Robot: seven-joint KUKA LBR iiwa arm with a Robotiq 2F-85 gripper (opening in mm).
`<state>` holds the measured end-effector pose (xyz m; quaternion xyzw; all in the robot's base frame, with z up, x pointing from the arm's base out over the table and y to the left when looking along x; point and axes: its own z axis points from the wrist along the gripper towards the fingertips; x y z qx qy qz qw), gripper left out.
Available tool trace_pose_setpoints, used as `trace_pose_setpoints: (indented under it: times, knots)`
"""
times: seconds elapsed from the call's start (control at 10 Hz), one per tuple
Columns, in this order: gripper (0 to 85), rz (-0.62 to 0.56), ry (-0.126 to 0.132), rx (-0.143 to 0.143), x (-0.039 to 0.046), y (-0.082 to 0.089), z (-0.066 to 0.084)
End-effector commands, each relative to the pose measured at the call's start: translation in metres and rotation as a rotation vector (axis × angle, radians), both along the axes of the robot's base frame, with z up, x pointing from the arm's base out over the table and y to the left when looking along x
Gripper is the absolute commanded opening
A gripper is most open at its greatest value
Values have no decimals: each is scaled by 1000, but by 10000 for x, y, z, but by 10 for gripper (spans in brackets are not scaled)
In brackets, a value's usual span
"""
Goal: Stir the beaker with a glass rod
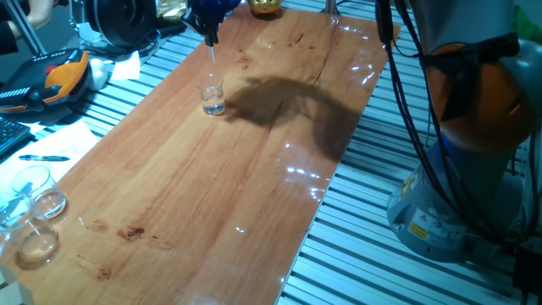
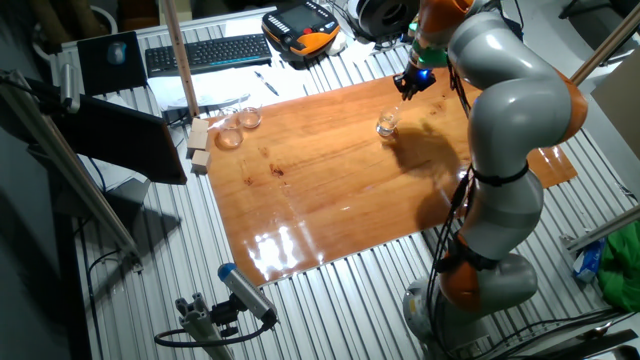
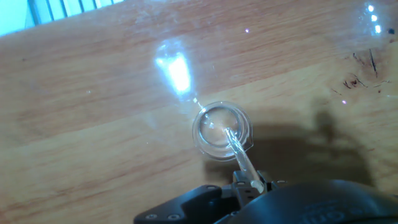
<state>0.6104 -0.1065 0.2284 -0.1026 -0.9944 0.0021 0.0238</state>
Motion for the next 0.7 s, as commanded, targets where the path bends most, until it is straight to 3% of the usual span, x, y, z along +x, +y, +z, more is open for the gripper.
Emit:
trace_pose_setpoints:
  times: [0.0,0.2,0.4,0.6]
  knots:
    - [0,1,7,15,2,2,-21]
    - [0,-38,-1,66,16,12,-75]
    - [0,-68,-31,89,33,22,-97]
    - [0,-92,-102,101,48,26,-105]
